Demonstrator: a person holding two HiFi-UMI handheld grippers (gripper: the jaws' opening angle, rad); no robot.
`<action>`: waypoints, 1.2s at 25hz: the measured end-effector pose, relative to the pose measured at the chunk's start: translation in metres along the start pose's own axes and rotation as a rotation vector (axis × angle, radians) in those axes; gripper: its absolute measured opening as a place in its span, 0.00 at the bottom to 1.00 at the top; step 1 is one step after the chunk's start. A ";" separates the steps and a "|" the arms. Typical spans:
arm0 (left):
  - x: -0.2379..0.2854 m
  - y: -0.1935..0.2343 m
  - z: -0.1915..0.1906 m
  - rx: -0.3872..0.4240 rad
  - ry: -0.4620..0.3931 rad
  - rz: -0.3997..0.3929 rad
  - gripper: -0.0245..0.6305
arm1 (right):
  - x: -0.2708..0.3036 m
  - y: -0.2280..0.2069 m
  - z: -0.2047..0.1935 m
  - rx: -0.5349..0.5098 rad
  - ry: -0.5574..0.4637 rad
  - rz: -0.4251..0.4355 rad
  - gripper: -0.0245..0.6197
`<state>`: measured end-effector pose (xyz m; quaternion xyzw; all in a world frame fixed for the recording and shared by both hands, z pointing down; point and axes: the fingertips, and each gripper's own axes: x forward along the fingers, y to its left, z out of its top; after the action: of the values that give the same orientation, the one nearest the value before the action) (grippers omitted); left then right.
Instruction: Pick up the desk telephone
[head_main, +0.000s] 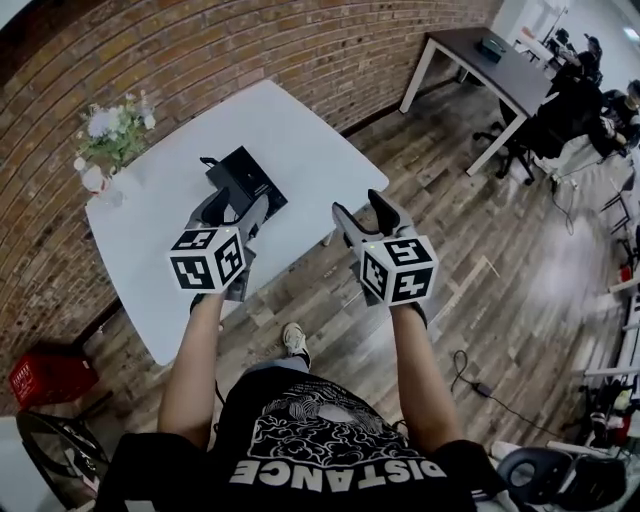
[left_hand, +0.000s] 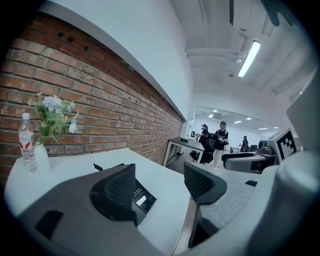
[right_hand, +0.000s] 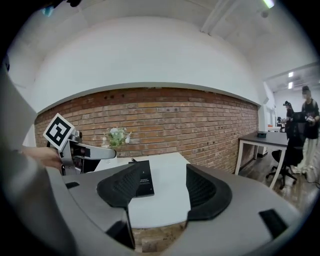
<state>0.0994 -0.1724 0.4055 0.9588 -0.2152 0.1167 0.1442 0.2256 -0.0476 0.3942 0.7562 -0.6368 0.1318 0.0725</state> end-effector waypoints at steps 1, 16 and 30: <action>0.004 0.009 0.003 -0.008 -0.001 0.009 0.47 | 0.012 0.001 0.003 -0.004 0.007 0.013 0.45; 0.041 0.105 -0.002 -0.112 0.027 0.106 0.47 | 0.154 0.043 0.004 -0.049 0.129 0.235 0.45; 0.069 0.137 -0.055 -0.283 0.112 0.167 0.47 | 0.227 0.063 -0.043 -0.080 0.289 0.511 0.45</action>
<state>0.0900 -0.2998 0.5072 0.8997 -0.2999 0.1500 0.2795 0.1938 -0.2612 0.4978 0.5412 -0.7944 0.2268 0.1565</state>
